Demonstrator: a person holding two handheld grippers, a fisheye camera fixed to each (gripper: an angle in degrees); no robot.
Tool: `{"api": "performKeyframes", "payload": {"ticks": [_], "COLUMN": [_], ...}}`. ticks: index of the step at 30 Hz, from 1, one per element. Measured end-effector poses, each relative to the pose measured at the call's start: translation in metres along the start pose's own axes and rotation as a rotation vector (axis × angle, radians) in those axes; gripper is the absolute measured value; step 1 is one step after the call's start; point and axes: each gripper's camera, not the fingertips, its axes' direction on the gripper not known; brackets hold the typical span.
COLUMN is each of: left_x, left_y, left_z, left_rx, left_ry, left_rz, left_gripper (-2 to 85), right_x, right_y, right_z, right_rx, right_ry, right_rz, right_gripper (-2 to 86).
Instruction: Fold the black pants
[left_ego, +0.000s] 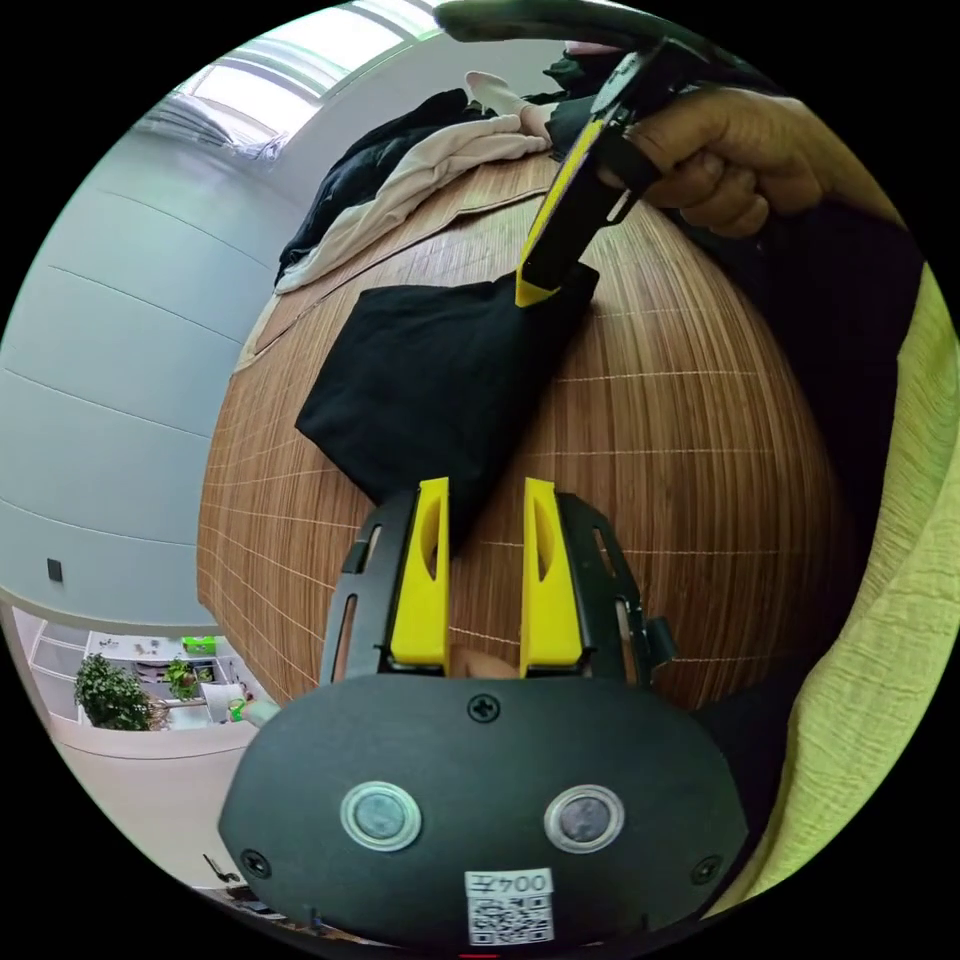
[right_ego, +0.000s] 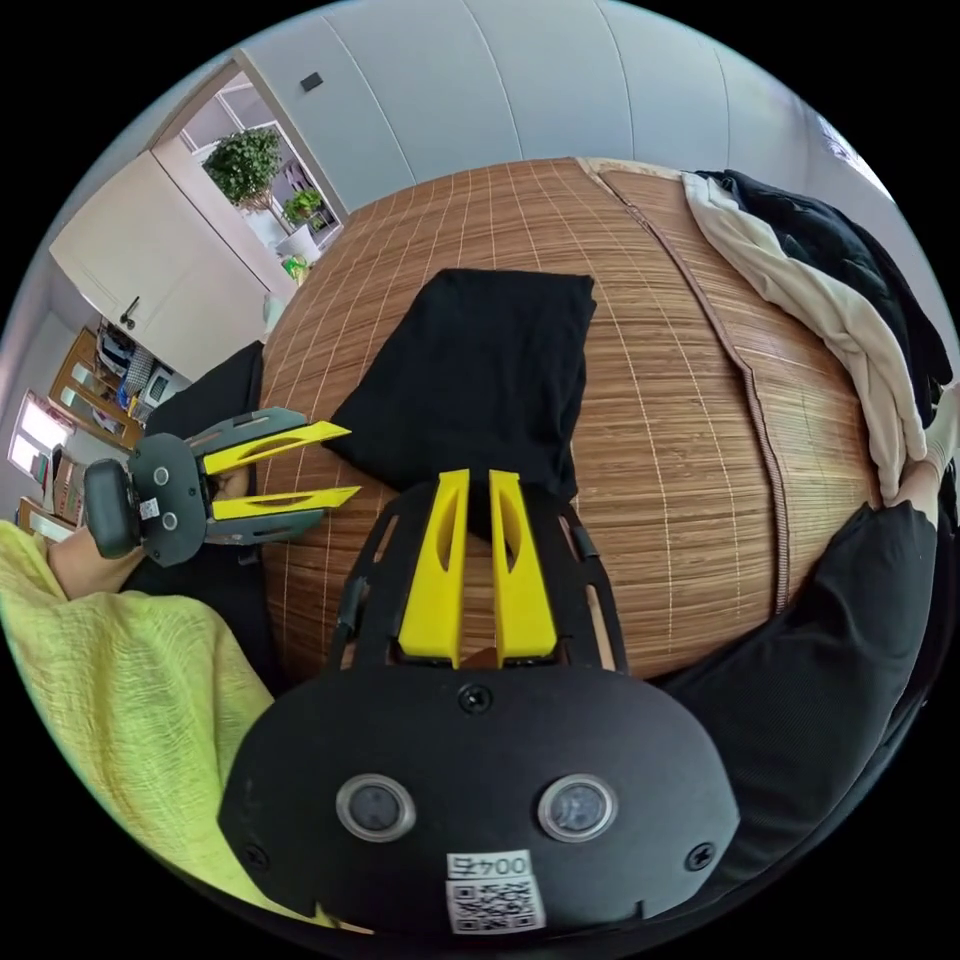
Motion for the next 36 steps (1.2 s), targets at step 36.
{"api": "performKeyframes", "payload": {"ticks": [36], "left_x": [-0.137], "left_y": [0.032], "left_z": [0.056], "left_rx": [0.025], "left_ry": [0.307], "left_rz": [-0.651], "left_gripper": [6.3], "right_x": [-0.025], "right_y": [-0.008], "right_z": [0.016], "right_rx": [-0.037], "right_ry": [-0.001], "right_rz": [0.169], "right_gripper": [4.2]}}
